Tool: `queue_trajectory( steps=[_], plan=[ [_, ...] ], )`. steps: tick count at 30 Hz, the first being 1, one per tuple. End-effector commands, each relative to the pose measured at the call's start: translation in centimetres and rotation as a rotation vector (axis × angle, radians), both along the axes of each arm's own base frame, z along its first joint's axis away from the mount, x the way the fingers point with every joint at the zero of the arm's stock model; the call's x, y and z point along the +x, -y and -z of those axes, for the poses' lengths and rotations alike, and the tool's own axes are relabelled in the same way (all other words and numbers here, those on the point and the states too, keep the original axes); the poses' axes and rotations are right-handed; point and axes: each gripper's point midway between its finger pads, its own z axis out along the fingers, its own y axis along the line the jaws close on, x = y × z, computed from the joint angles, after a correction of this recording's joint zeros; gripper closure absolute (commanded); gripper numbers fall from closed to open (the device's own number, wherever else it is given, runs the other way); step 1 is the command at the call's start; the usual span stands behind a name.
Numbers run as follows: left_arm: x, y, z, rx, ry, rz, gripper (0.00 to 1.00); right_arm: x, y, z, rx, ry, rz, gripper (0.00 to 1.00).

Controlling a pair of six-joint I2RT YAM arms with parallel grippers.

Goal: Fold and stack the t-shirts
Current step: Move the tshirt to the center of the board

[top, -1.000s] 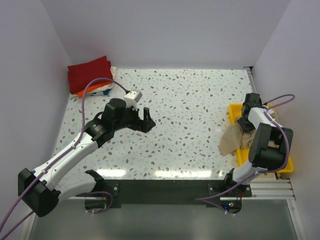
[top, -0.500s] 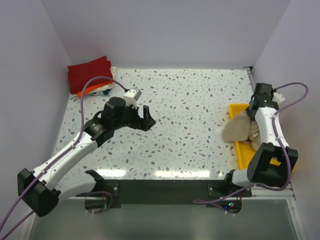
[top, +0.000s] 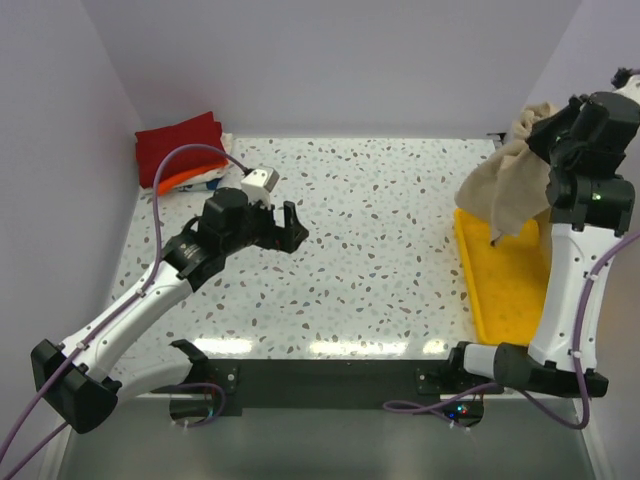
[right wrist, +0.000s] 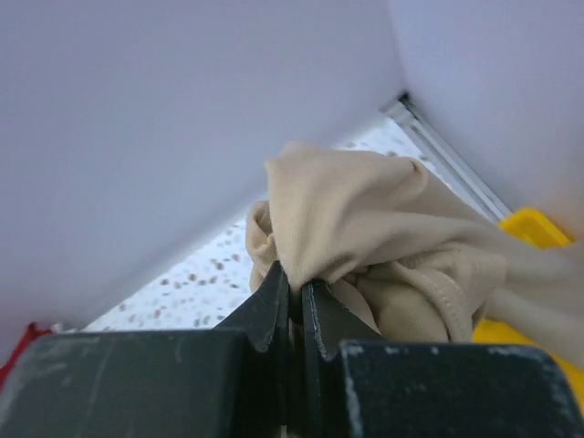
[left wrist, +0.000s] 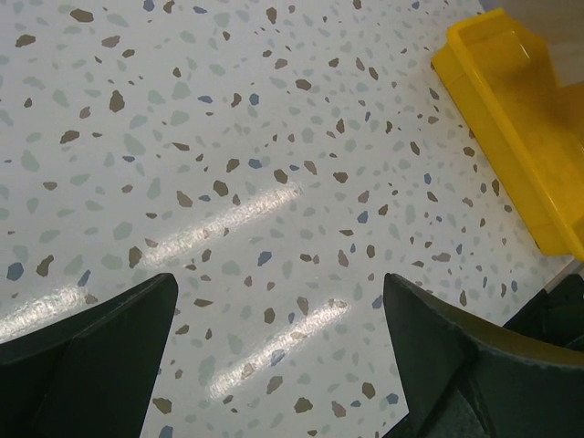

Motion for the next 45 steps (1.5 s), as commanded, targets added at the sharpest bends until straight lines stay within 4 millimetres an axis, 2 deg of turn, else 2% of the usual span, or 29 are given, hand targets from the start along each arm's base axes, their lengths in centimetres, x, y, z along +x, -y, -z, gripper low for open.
queue_trajectory(
  steps=[1,2,4,5,6,8,10,13,15,16,18,19,21,22,24,25,26,27,28,29,30,31,34,37,39,41,43,44,45],
  plan=[
    [1.0,-0.5,-2.1,0.004,0.069,-0.036,0.0,-0.6,-4.9,-6.9,-0.056,0.157,-0.206,1.0],
    [1.0,-0.6,-2.0,0.009,0.071,-0.039,0.0,-1.0,-6.8,-8.9,-0.068,0.209,-0.257,1.0],
    [1.1,-0.9,-1.7,0.021,0.068,-0.05,0.0,-0.8,-8.5,-10.2,-0.067,0.249,-0.321,1.0],
    [1.0,-0.9,-1.6,0.023,0.067,-0.048,0.0,-1.0,-10.1,-11.5,-0.058,0.293,-0.381,1.0],
    [1.3,-1.3,-1.5,0.037,0.071,-0.07,0.0,-1.1,-10.5,-12.2,-0.058,0.317,-0.396,1.0],
    [1.3,-1.5,-1.3,0.044,0.068,-0.081,0.0,-1.4,-13.4,-13.8,-0.035,0.385,-0.502,1.0],
    [1.4,-1.8,-1.1,0.05,0.07,-0.096,0.0,-1.6,-15.6,-14.2,0.004,0.413,-0.587,1.0],
    [1.4,-2.1,-1.0,0.055,0.071,-0.11,0.0,-0.9,-19.0,-13.2,0.052,0.412,-0.698,1.0],
    [1.4,-2.1,-0.8,0.055,0.065,-0.116,0.0,0.4,-21.1,-10.5,0.079,0.356,-0.74,1.0],
    [1.4,-2.2,-0.7,0.056,0.061,-0.12,0.0,1.6,-22.0,-8.0,0.094,0.31,-0.749,1.0],
    [1.4,-2.2,-0.7,0.048,0.053,-0.128,0.0,2.5,-24.3,-4.9,0.126,0.254,-0.786,1.0],
    [1.4,-1.9,-0.6,0.043,0.044,-0.123,0.0,3.5,-24.7,-1.9,0.129,0.194,-0.758,1.0],
    [1.3,-1.6,-0.5,0.022,0.029,-0.118,0.0,3.9,-26.5,1.6,0.147,0.124,-0.732,1.0],
    [1.1,-1.3,-0.2,0.012,0.018,-0.105,0.0,4.2,-27.7,5.0,0.14,0.07,-0.694,1.0],
    [1.1,-0.7,-0.2,-0.02,0.011,-0.092,0.0,3.9,-30.1,8.2,0.176,0.025,-0.679,1.0],
    [0.8,-0.2,0.1,-0.033,-0.004,-0.071,0.0,4.0,-31.5,11.2,0.17,-0.026,-0.673,1.0],
    [0.7,0.0,0.6,-0.045,-0.024,-0.071,0.0,3.0,-34.0,12.8,0.16,-0.05,-0.678,1.0],
    [0.8,0.3,0.6,-0.061,-0.025,-0.065,0.0,2.7,-35.4,14.3,0.147,-0.075,-0.682,1.0],
    [0.6,0.6,1.0,-0.07,-0.042,-0.054,0.0,2.8,-37.1,17.3,0.127,-0.139,-0.702,1.0],
    [0.6,0.8,1.5,-0.073,-0.057,-0.053,0.0,2.0,-38.8,18.7,0.129,-0.18,-0.754,0.95],
    [0.6,1.1,1.9,-0.086,-0.076,-0.05,0.0,1.9,-39.4,19.7,0.13,-0.21,-0.766,0.89],
    [0.5,1.3,2.2,-0.09,-0.087,-0.048,0.0,1.8,-39.7,21.2,0.121,-0.242,-0.774,0.72],
    [0.1,1.7,4.5,-0.094,-0.14,-0.033,0.01,1.2,-39.4,21.1,0.109,-0.217,-0.809,0.41],
    [-0.4,2.7,5.7,-0.129,-0.178,0.002,0.02,1.0,-37.4,21.1,0.048,-0.212,-0.765,0.34],
    [-0.7,3.0,7.0,-0.141,-0.214,0.005,0.03,1.3,-35.6,21.2,0.029,-0.226,-0.726,0.34],
    [-1.1,3.0,8.7,-0.125,-0.254,-0.004,0.05,1.6,-34.0,22.7,0.055,-0.268,-0.736,0.34],
    [-1.3,2.9,10.1,-0.096,-0.27,-0.02,0.06,1.2,-34.1,24.4,0.097,-0.316,-0.811,0.34],
    [-1.7,2.9,11.0,-0.081,-0.287,-0.02,0.06,1.7,-33.4,25.0,0.092,-0.332,-0.821,0.34],
    [-1.8,2.8,11.7,-0.071,-0.296,-0.026,0.06,1.8,-33.6,26.3,0.081,-0.365,-0.851,0.34]
  ],
)
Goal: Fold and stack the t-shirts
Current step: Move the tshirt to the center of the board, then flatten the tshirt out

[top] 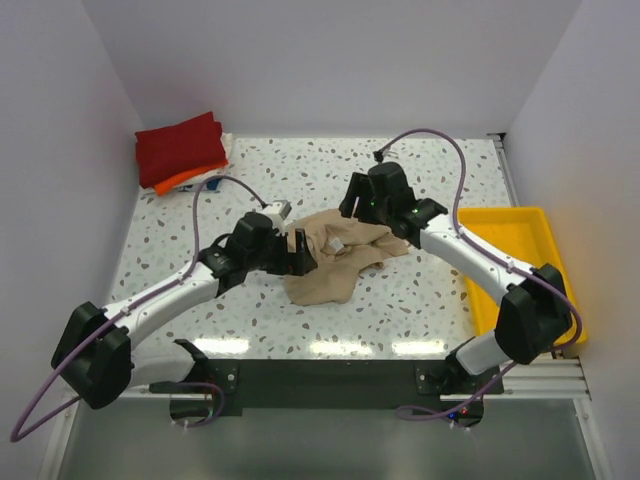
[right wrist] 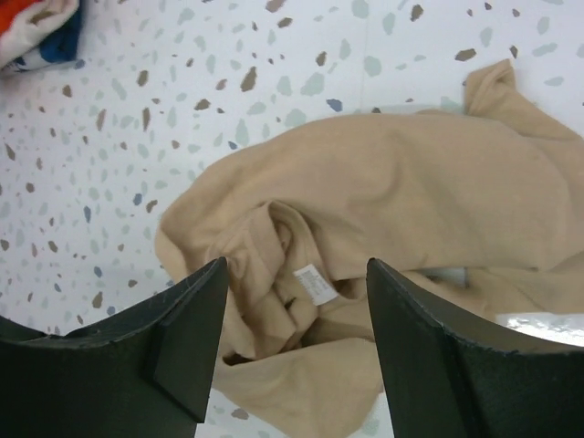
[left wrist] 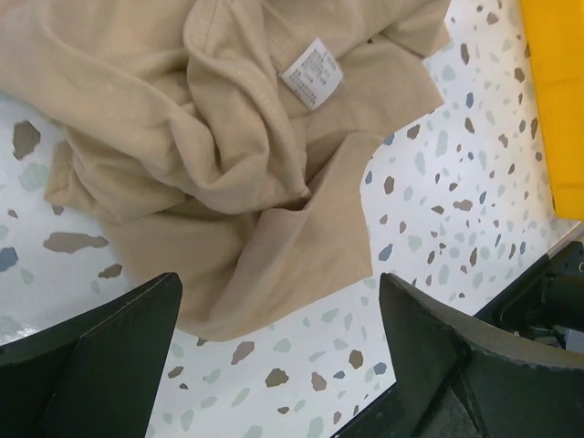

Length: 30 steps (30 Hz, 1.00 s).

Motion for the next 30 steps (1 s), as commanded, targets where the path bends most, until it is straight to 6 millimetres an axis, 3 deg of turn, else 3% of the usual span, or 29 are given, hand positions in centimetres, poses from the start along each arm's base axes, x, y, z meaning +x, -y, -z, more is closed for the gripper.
queue_trajectory(
  steps=[1,7,10,13,18,21,23,28,30],
  plan=[
    [-0.3,1.0,1.2,-0.028,-0.007,0.001,0.06,0.1,-0.5,2.2,-0.006,-0.052,-0.128,0.34],
    [-1.2,0.1,4.8,0.014,-0.066,-0.03,0.09,0.5,-3.7,4.7,0.014,-0.082,-0.288,0.39],
    [-1.3,-0.3,6.0,0.024,-0.064,-0.051,0.1,0.4,-5.3,4.8,0.0,-0.077,-0.327,0.4],
    [-1.1,-0.1,6.9,0.017,-0.069,-0.054,0.13,-0.2,-7.0,4.5,-0.034,-0.065,-0.365,0.4],
    [-0.9,0.4,7.4,0.001,-0.067,-0.048,0.19,-0.9,-8.2,5.8,-0.047,-0.095,-0.374,0.41],
    [-0.8,0.7,7.5,-0.014,-0.071,-0.041,0.29,-1.1,-8.1,7.0,-0.054,-0.121,-0.358,0.42],
    [-0.8,1.0,7.4,-0.032,-0.067,-0.038,0.41,-1.3,-8.2,7.4,-0.056,-0.13,-0.364,0.43],
    [-0.9,1.4,7.8,-0.045,-0.085,-0.03,0.81,-1.1,-8.3,8.4,-0.07,-0.151,-0.354,0.51],
    [-0.9,1.3,7.6,-0.043,-0.084,-0.034,0.95,-0.8,-8.2,8.3,-0.075,-0.148,-0.336,0.61]
  ],
)
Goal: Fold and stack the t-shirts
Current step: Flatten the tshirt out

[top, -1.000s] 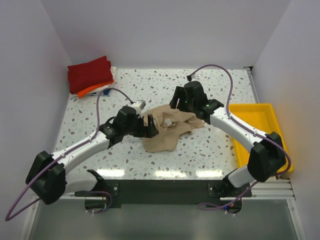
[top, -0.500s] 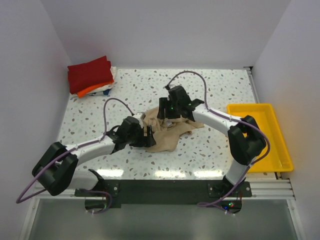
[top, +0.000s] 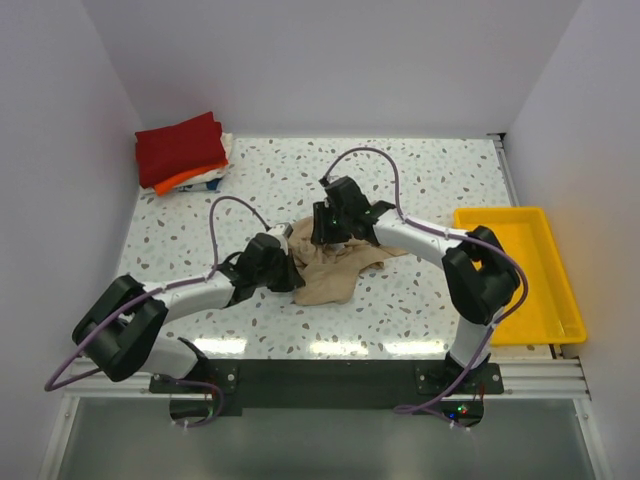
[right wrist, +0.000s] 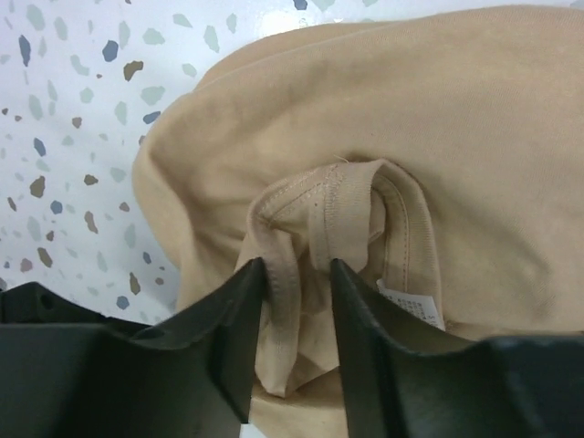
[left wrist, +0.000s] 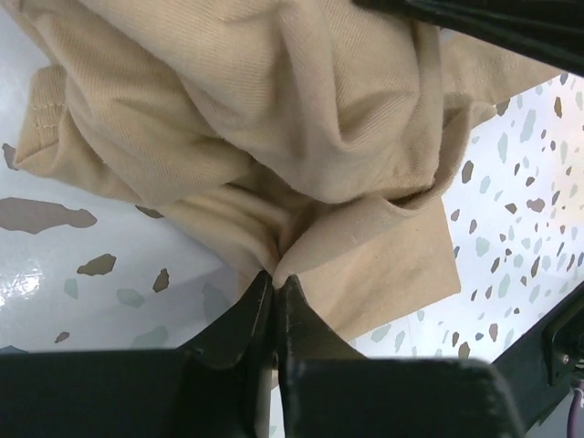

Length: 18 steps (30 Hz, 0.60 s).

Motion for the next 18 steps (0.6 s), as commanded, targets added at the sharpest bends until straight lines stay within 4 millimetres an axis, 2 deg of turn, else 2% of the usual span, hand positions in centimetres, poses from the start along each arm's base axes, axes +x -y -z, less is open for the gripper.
queue_trajectory(
  steps=[1,2,4,5,6,7,8,9,10,11,12,14,15,17,18],
  plan=[
    [0.7,1.0,-1.4,-0.052,0.046,0.003,0.99,1.3,-0.6,-1.6,0.023,0.038,0.026,0.65],
    [0.6,0.8,-1.6,-0.046,0.045,0.001,1.0,1.6,-0.5,-1.9,0.02,0.05,0.035,0.76],
    [1.4,0.3,-2.5,-0.02,0.075,-0.028,1.0,2.2,0.0,-3.0,0.011,0.074,0.061,0.87],
    [1.3,-0.4,-3.0,0.005,0.077,-0.041,1.0,2.9,0.7,-3.6,-0.006,0.088,0.088,0.96],
    [2.2,-1.0,-4.1,0.043,0.106,-0.08,1.0,4.1,1.5,-5.0,-0.021,0.128,0.132,0.99],
    [2.8,-1.7,-4.9,0.075,0.133,-0.102,1.0,5.1,3.5,-6.0,-0.034,0.126,0.182,1.0],
    [2.7,-2.7,-5.1,0.122,0.125,-0.121,1.0,6.0,4.7,-7.0,-0.022,0.132,0.217,1.0],
    [4.3,-3.5,-7.7,0.127,0.191,-0.179,1.0,7.7,6.9,-8.4,0.017,0.141,0.268,1.0],
    [4.9,-4.2,-8.8,0.145,0.221,-0.19,1.0,8.5,8.0,-9.6,0.05,0.152,0.299,1.0],
    [5.3,-5.0,-9.9,0.154,0.241,-0.212,1.0,9.2,9.3,-11.6,0.078,0.187,0.331,1.0],
    [6.5,-5.3,-12.0,0.142,0.282,-0.243,1.0,10.6,11.5,-13.4,0.095,0.222,0.385,1.0],
    [8.6,-7.6,-13.9,0.135,0.298,-0.321,1.0,11.7,13.3,-16.2,0.114,0.276,0.426,1.0],
    [10.4,-8.9,-16.3,0.107,0.332,-0.377,1.0,12.9,14.6,-18.6,0.139,0.321,0.457,1.0],
    [12.4,-9.8,-18.6,0.095,0.371,-0.431,1.0,14.0,15.5,-21.6,0.18,0.376,0.475,1.0],
    [14.3,-10.5,-22.3,0.068,0.437,-0.474,1.0,15.2,16.7,-24.7,0.207,0.437,0.506,1.0]
  ],
)
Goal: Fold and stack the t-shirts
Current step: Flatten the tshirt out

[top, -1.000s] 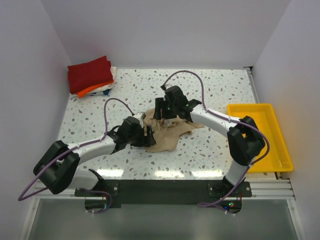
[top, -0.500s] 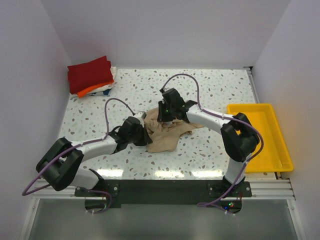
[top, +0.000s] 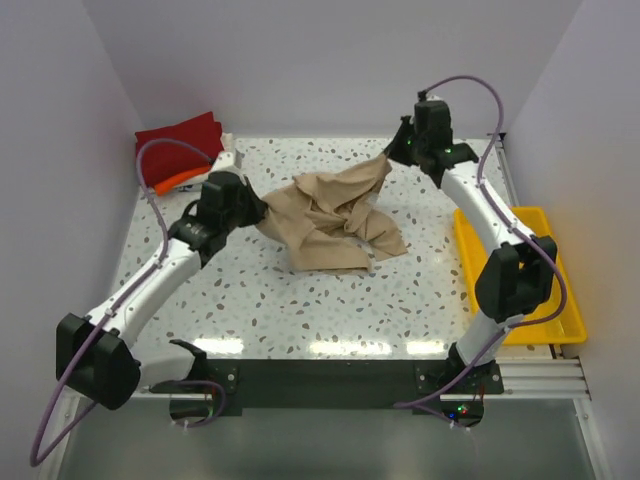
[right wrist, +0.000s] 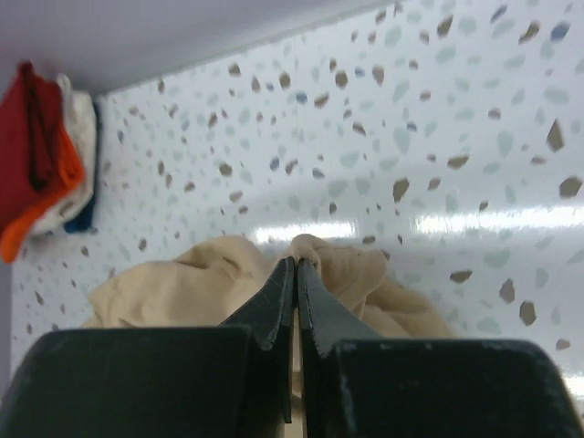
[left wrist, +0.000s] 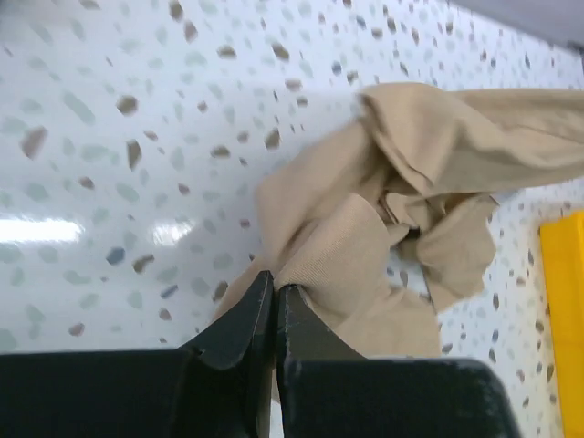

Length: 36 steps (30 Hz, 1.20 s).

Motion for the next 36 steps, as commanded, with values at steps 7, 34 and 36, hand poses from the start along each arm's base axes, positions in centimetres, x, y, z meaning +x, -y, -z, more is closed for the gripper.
queue_trajectory(
  steps=[7,34,36],
  plan=[
    [10.8,-6.6,-20.5,0.002,0.384,-0.256,1.0,4.2,5.6,-24.5,0.176,0.472,0.117,1.0],
    [0.5,-6.5,3.8,-0.113,-0.115,-0.195,0.3,-11.8,5.3,9.8,0.178,-0.186,0.044,0.37],
    [-1.1,-6.1,6.4,-0.136,-0.183,-0.183,0.3,-13.6,4.4,11.8,0.172,-0.236,0.017,0.37]
  ],
)
